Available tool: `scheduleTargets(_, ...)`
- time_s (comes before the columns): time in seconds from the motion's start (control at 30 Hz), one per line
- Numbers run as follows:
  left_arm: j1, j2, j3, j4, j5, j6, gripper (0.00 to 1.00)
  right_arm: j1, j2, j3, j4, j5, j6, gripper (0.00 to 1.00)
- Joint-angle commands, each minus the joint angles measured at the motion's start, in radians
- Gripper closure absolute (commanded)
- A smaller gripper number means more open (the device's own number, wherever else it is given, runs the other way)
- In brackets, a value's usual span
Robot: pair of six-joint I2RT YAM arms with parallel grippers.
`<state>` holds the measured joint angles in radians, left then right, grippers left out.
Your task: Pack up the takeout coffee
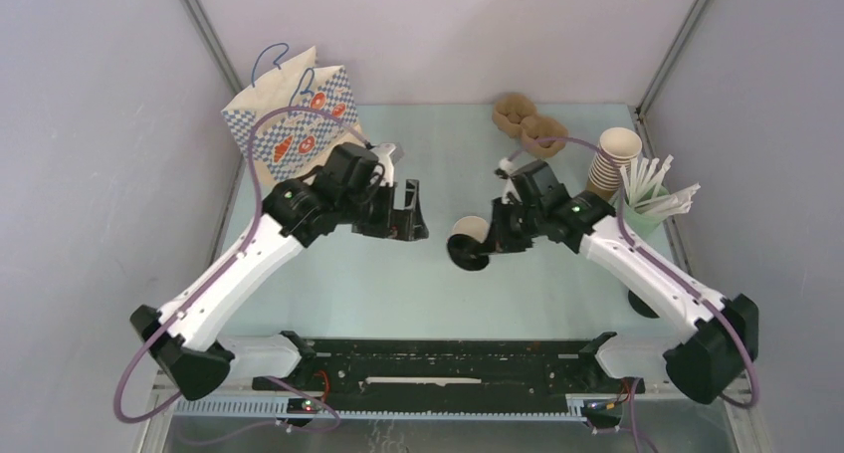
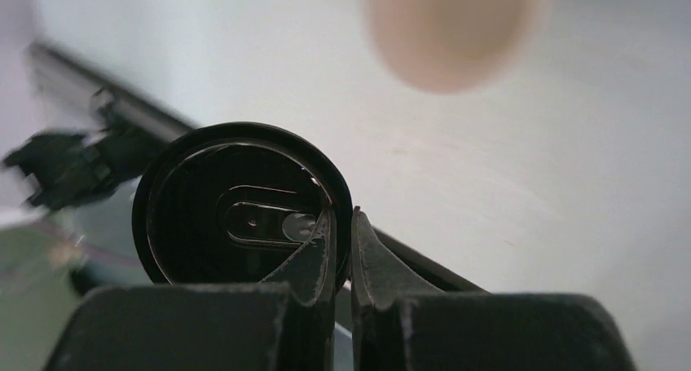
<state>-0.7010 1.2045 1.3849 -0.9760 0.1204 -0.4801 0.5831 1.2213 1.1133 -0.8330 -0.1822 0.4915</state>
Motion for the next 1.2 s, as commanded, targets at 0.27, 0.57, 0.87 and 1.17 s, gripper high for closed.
scheduleTargets(0.27,0.09,-0.277,-0.26,0.782,0.135,-0.353,0.0,-0.083,0.101,0.053,0.854,-0.739,0.567,0.96)
scheduleTargets(0.57,0.101,-0.201,-0.203,0.886,0.161,-0.529,0.0,-0.113,0.139,0.046,1.22,-0.636,0.994,0.97)
scheduleTargets(0.87,0.101,-0.148,-0.146,0.883,0.21,-0.566,0.0,-0.101,0.132,0.047,1.178,-0.608,0.956,0.99)
scheduleTargets(1.17,0.101,-0.205,-0.197,0.964,0.206,-0.566,0.0,-0.094,0.128,0.039,1.149,-0.582,0.938,1.0)
